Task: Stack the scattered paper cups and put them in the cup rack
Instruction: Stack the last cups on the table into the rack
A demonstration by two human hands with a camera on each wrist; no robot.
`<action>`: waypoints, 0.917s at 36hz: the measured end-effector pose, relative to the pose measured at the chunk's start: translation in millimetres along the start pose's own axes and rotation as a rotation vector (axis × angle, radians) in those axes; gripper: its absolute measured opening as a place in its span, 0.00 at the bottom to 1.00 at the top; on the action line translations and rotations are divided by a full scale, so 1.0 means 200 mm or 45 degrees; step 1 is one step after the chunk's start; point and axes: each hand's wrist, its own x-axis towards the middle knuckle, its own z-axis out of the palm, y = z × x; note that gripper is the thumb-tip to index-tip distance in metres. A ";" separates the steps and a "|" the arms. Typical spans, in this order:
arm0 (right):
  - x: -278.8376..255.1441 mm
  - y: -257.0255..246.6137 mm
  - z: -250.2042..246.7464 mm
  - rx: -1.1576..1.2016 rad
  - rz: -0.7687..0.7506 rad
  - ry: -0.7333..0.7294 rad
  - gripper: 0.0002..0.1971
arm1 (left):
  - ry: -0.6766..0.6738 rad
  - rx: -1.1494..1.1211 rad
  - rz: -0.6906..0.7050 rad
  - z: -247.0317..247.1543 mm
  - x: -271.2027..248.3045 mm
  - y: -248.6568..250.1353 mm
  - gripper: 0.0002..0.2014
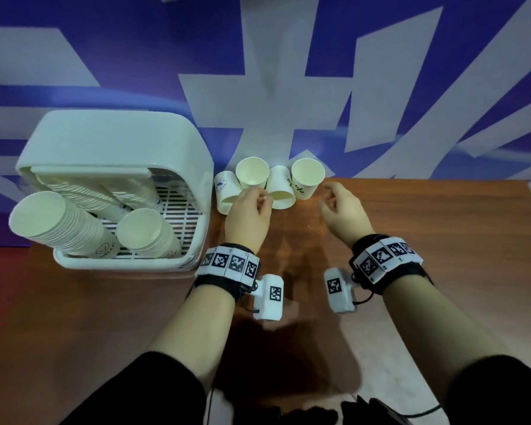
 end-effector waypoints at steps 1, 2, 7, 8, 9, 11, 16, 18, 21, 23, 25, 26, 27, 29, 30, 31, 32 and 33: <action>0.02 0.01 0.00 -0.012 -0.005 -0.006 0.17 | -0.007 0.045 0.011 0.02 0.01 -0.01 0.10; 0.03 0.02 0.00 -0.024 -0.010 -0.014 0.18 | -0.016 0.090 0.015 0.05 0.02 -0.02 0.10; 0.11 0.05 0.02 -0.079 -0.025 -0.074 0.24 | -0.088 0.226 -0.065 0.14 0.06 -0.04 0.15; 0.12 0.06 0.03 -0.100 -0.027 -0.094 0.25 | -0.106 0.234 -0.084 0.15 0.07 -0.05 0.16; 0.13 0.07 0.04 -0.119 -0.030 -0.117 0.26 | -0.118 0.238 -0.099 0.17 0.07 -0.05 0.16; 0.15 0.08 0.06 -0.138 -0.024 -0.154 0.27 | -0.139 0.251 -0.118 0.19 0.08 -0.06 0.16; 0.19 0.11 0.10 -0.090 -0.025 -0.130 0.25 | -0.154 0.247 -0.139 0.23 0.12 -0.07 0.17; 0.19 0.13 0.12 -0.055 -0.028 -0.081 0.21 | -0.144 0.237 -0.155 0.24 0.14 -0.08 0.18; 0.19 0.14 0.14 -0.019 -0.010 0.011 0.15 | -0.135 0.245 -0.165 0.25 0.16 -0.08 0.17; 0.18 0.15 0.15 -0.004 0.013 0.049 0.13 | -0.131 0.232 -0.172 0.26 0.16 -0.08 0.15; 0.17 0.16 0.15 0.020 0.029 0.070 0.12 | -0.118 0.212 -0.176 0.26 0.16 -0.09 0.14; 0.16 0.16 0.16 0.034 0.042 0.075 0.12 | -0.112 0.207 -0.180 0.26 0.16 -0.09 0.13; 0.16 0.16 0.16 0.051 0.060 0.077 0.12 | -0.107 0.203 -0.183 0.26 0.16 -0.09 0.13; 0.13 0.16 0.17 0.097 0.093 0.091 0.12 | -0.101 0.193 -0.189 0.26 0.16 -0.09 0.11; 0.12 0.16 0.16 0.125 0.103 0.109 0.12 | -0.099 0.190 -0.190 0.26 0.15 -0.09 0.11; 0.11 0.16 0.16 0.152 0.107 0.131 0.12 | -0.095 0.191 -0.189 0.26 0.15 -0.09 0.10; 0.09 0.16 0.16 0.179 0.105 0.152 0.11 | -0.089 0.195 -0.189 0.26 0.14 -0.09 0.09; 0.07 0.16 0.17 0.209 0.101 0.173 0.11 | -0.083 0.197 -0.191 0.25 0.13 -0.09 0.09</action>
